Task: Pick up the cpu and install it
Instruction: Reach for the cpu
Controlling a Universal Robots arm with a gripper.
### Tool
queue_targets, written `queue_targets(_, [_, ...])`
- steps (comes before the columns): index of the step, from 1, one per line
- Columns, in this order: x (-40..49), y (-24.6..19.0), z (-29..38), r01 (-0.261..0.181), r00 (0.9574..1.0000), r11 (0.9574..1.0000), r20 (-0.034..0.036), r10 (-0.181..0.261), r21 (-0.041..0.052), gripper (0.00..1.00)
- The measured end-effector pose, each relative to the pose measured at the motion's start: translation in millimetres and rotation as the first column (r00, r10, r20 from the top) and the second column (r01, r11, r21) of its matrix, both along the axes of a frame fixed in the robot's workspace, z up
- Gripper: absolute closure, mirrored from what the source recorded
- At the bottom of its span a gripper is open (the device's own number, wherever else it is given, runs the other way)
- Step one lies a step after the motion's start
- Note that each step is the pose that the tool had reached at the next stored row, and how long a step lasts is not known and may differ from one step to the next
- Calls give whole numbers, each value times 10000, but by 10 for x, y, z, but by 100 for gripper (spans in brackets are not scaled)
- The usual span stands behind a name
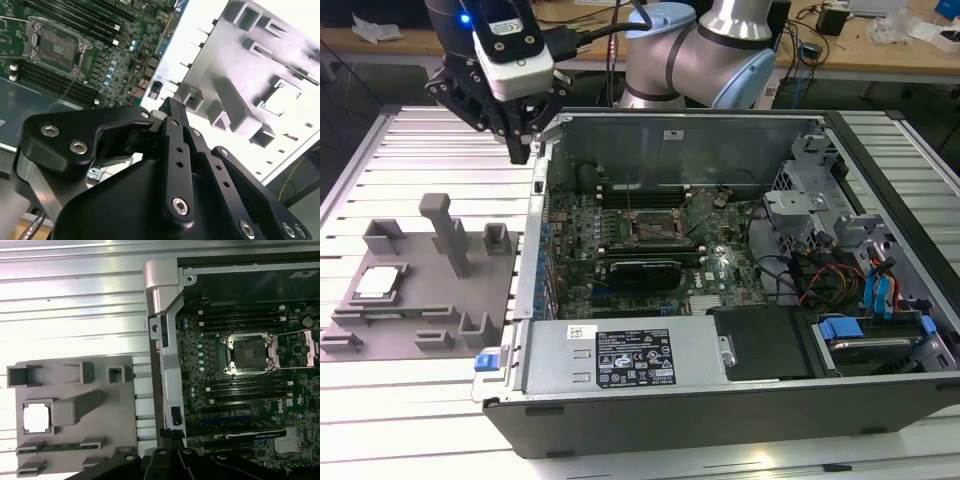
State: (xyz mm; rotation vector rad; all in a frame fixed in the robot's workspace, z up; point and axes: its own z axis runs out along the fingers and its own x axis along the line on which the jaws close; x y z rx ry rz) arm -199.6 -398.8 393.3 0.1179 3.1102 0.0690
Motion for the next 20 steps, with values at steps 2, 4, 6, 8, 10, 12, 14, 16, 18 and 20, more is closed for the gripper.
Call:
queue_targets(2, [-50,0,0,0,10000,10000,2,0,0,89])
queue_targets(4, [-141,0,0,4,10000,10000,9,-4,0,89])
queue_targets(6, [-182,0,0,5,10000,10000,12,-5,0,89])
queue_targets(8, [-244,0,0,5,10000,10000,18,-5,-1,89])
queue_targets(10, [-326,0,0,8,10000,10000,28,-8,0,89])
queue_targets(12, [-435,0,0,9,10000,10000,42,-9,-1,89])
queue_targets(14, [-536,0,0,12,10000,10000,57,-12,0,89])
queue_targets(16, [-578,0,0,13,10000,10000,61,-13,0,89])
queue_targets(18, [-638,0,0,12,10000,10000,66,-12,0,89])
queue_targets(20, [-720,0,1,12,10000,10000,73,-12,-1,89])
